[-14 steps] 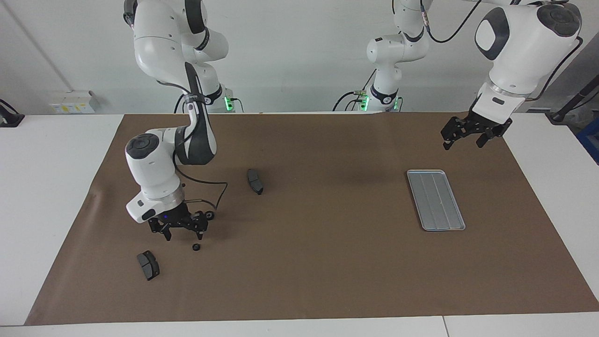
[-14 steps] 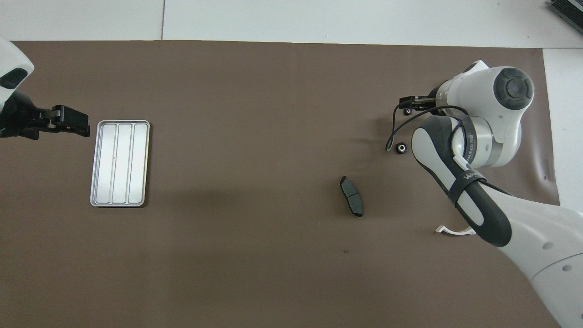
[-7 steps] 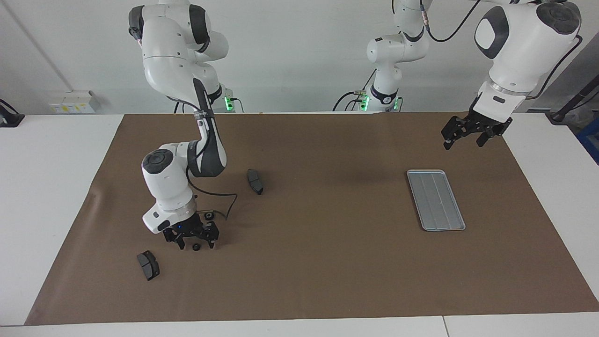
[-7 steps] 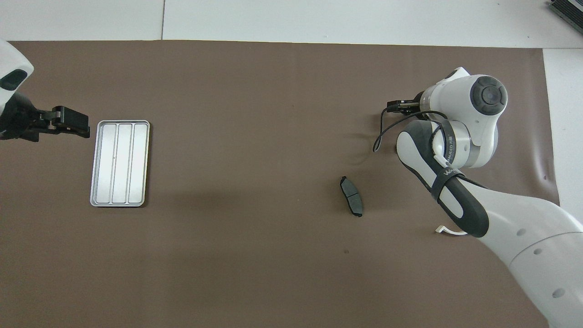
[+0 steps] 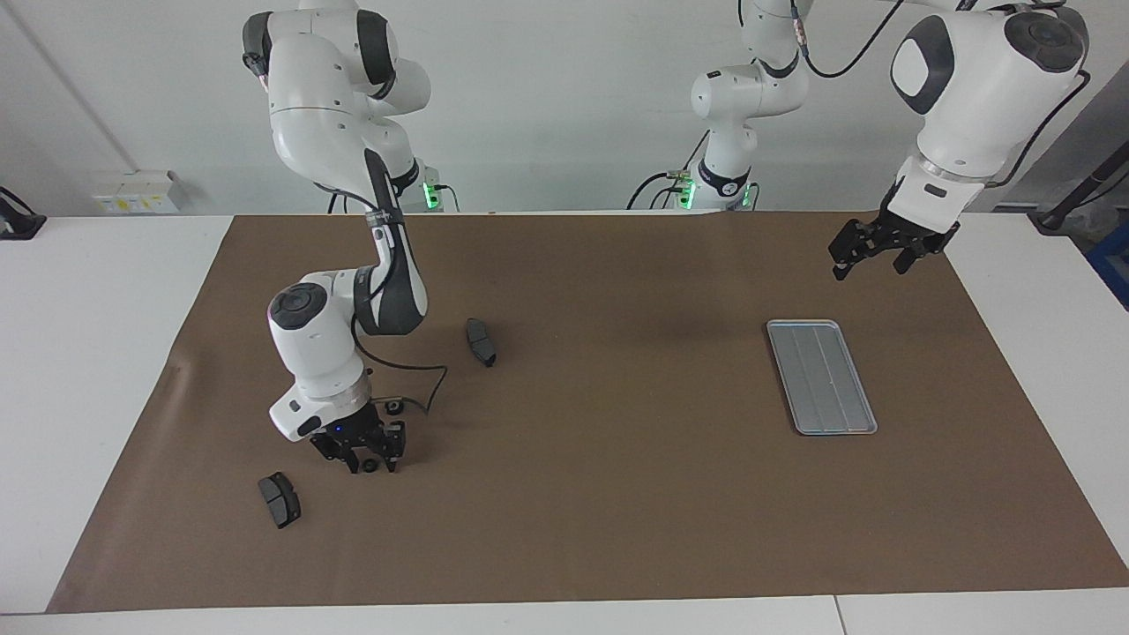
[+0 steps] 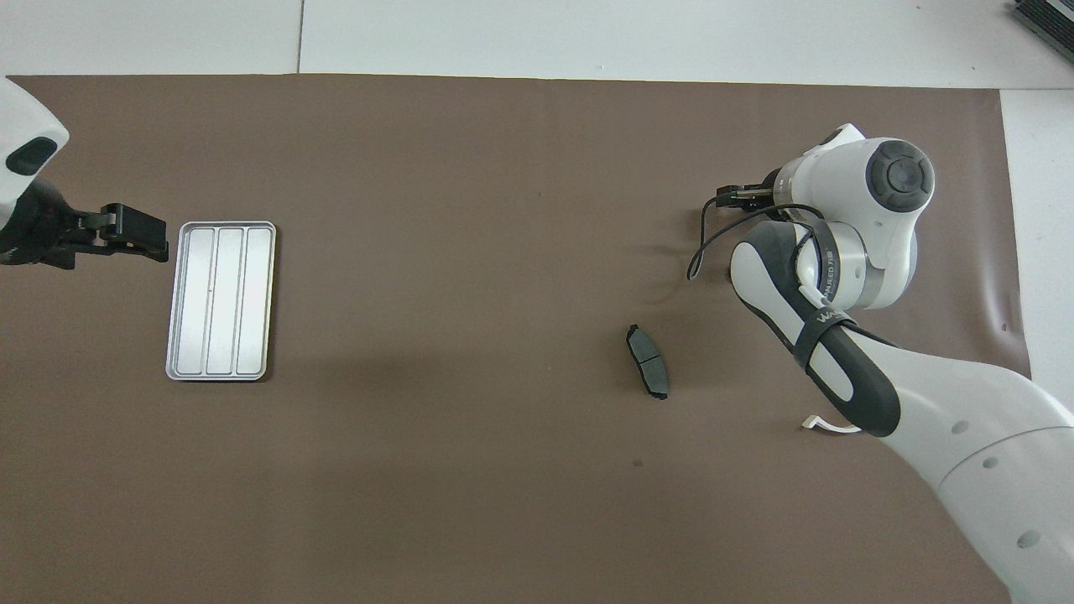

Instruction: Pick bearing gear from pile to tray

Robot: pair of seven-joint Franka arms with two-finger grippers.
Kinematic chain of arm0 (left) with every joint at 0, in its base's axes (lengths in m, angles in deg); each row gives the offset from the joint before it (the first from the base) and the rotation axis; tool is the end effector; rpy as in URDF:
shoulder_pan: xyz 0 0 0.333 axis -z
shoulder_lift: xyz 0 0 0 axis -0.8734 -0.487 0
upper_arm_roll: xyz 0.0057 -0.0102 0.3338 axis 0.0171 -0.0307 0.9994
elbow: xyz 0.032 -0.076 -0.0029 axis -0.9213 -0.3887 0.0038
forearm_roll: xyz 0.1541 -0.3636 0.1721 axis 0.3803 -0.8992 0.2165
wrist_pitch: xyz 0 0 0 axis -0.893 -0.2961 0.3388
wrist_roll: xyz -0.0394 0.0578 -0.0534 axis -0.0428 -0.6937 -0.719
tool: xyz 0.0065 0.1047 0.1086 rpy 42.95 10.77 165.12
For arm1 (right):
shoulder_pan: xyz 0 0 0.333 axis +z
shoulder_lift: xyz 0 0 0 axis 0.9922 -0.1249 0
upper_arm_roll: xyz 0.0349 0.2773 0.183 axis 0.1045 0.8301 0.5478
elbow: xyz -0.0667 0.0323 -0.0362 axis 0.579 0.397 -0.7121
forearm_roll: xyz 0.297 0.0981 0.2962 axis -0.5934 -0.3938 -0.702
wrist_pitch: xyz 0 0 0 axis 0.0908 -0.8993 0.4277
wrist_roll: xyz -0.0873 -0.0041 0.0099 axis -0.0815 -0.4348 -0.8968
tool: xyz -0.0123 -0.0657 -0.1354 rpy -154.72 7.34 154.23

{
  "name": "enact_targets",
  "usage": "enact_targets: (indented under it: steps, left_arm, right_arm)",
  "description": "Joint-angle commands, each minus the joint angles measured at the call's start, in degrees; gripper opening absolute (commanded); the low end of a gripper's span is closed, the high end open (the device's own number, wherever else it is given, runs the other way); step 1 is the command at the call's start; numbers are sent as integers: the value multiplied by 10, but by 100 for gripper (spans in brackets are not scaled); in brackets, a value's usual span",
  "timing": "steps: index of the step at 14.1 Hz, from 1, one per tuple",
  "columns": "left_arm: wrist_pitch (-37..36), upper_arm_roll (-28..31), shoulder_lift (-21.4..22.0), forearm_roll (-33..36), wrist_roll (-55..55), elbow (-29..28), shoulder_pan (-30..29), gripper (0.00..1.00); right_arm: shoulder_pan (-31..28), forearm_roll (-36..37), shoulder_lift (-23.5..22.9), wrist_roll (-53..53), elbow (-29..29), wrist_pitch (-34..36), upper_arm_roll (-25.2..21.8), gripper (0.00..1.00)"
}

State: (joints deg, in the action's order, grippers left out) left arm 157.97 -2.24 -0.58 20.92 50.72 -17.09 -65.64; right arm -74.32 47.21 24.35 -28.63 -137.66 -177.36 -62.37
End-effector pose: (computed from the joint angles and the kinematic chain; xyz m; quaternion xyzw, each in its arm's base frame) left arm 0.6119 -0.0363 0.5557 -0.9999 -0.0149 0.0025 0.0041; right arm 0.7437 0.0640 0.2344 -0.9915 0.0131 -0.1281 0.0211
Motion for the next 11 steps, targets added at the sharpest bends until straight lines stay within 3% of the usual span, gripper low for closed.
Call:
enact_targets:
  steps: [1, 8, 11]
  left_arm:
    - [-5, 3, 18, 5, 7, -18, 0, 100]
    - [-21, 4, 17, 4, -9, -11, -2, 100]
    - [-3, 6, 17, 0, -71, -14, -4, 100]
  right_arm:
    - [-7, -6, -10, 8, 4, -13, 5, 61]
    - [-10, -1, -10, 5, 3, 1, 5, 61]
    - [-11, 0, -6, 4, 4, 17, 4, 61]
